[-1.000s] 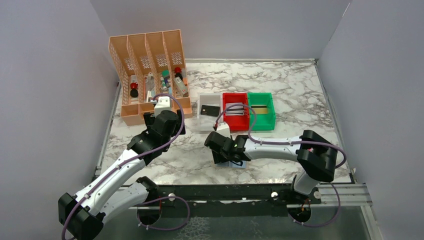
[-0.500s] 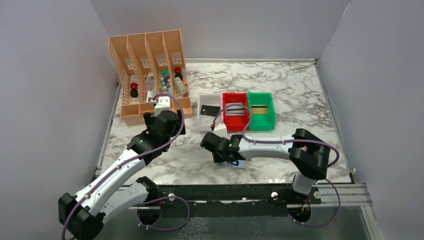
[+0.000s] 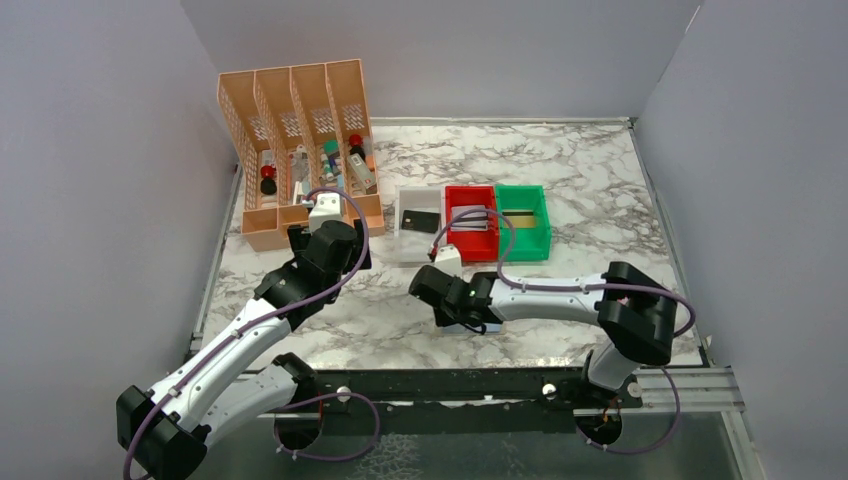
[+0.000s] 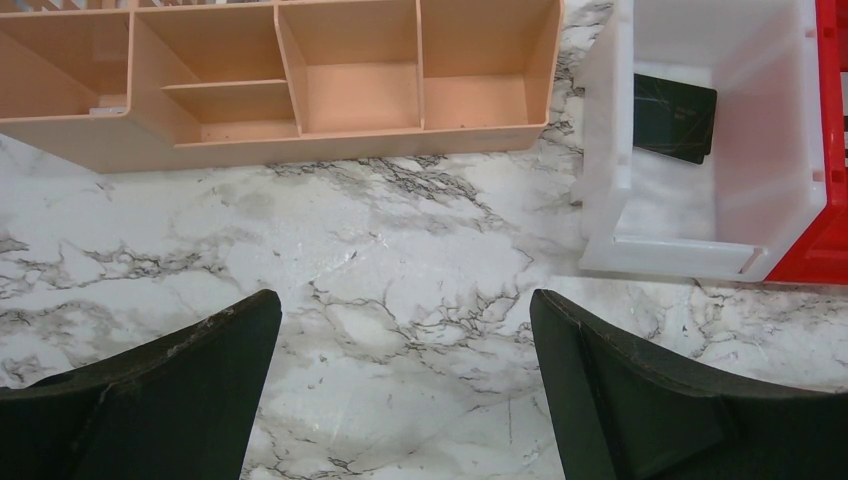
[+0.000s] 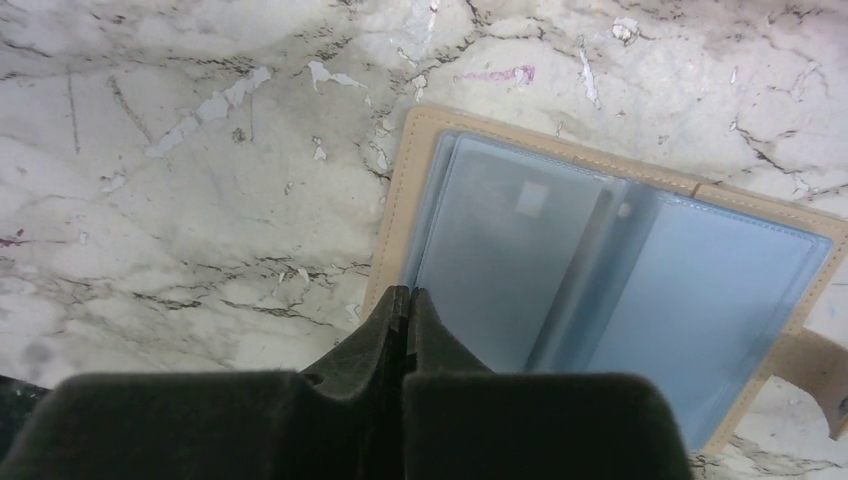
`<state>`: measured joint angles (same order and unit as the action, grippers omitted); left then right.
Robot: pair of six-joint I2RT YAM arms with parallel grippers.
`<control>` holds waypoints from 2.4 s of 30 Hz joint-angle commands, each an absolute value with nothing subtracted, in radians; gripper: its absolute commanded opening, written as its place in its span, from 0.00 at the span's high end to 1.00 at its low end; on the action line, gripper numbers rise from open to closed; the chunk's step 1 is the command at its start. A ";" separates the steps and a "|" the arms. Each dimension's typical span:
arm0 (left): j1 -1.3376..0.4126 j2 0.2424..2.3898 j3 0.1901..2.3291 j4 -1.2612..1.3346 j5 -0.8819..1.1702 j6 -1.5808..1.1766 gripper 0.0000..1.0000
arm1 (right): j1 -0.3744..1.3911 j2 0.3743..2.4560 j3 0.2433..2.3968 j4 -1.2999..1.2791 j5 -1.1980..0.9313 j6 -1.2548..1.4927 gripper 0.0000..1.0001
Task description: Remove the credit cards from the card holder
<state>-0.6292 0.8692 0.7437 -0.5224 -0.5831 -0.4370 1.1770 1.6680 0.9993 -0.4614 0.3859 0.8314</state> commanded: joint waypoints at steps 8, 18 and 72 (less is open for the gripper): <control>-0.623 0.870 0.738 -0.527 -0.560 -0.441 0.01 | 1.183 1.525 0.951 -0.479 0.474 0.833 0.99; -0.619 0.894 0.743 -0.521 -0.534 -0.436 0.01 | 1.182 1.487 0.910 -0.492 0.465 0.876 0.61; -0.617 0.891 0.738 -0.519 -0.532 -0.437 0.01 | 1.165 1.460 0.852 -0.347 0.398 0.885 0.99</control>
